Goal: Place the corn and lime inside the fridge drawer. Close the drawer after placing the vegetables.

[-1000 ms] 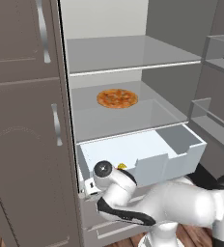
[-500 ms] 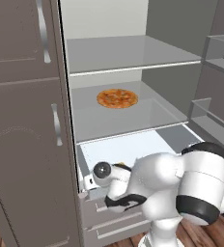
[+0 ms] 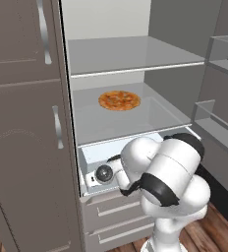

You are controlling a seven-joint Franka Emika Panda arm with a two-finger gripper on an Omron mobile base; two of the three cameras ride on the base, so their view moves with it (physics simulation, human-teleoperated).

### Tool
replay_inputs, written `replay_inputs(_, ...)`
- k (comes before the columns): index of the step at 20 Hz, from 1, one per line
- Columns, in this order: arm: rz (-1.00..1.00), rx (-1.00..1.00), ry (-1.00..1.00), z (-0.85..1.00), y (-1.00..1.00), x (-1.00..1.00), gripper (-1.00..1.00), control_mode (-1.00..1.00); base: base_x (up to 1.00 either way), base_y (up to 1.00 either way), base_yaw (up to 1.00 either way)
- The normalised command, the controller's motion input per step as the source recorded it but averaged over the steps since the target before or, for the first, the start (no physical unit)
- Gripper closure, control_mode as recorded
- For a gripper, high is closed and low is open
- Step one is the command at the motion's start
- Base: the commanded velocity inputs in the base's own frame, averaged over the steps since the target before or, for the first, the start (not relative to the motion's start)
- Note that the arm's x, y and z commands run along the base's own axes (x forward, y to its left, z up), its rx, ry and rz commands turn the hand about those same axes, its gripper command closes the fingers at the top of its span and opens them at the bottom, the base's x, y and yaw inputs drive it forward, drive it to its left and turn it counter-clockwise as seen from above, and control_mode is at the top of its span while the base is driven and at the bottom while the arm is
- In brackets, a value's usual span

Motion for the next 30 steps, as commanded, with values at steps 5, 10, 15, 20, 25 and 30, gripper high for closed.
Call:
replay_inputs(5, 0.00, -0.03, -0.22, 0.00, 0.00, 0.43, -1.00, -1.00, 0.00, 0.00, 0.00)
replay_inputs(10, -0.01, 0.00, -0.19, 0.00, 0.00, 0.27, -1.00, -1.00, 0.00, 0.00, 0.00)
replay_inputs(15, -0.03, 0.00, -0.17, 0.00, 0.00, 0.34, -1.00, -1.00, 0.00, 0.00, 0.00)
replay_inputs(20, -0.10, -0.01, -0.17, 0.00, 0.00, 0.46, -1.00, -1.00, 0.00, 0.00, 0.00)
replay_inputs(25, -0.15, -0.01, -0.18, 0.12, 0.03, 0.44, -1.00, -1.00, 0.00, 0.00, 0.00)
replay_inputs(30, -0.15, 0.00, -0.14, 0.29, 0.00, 0.37, -1.00, -1.00, 0.00, 0.00, 0.00)
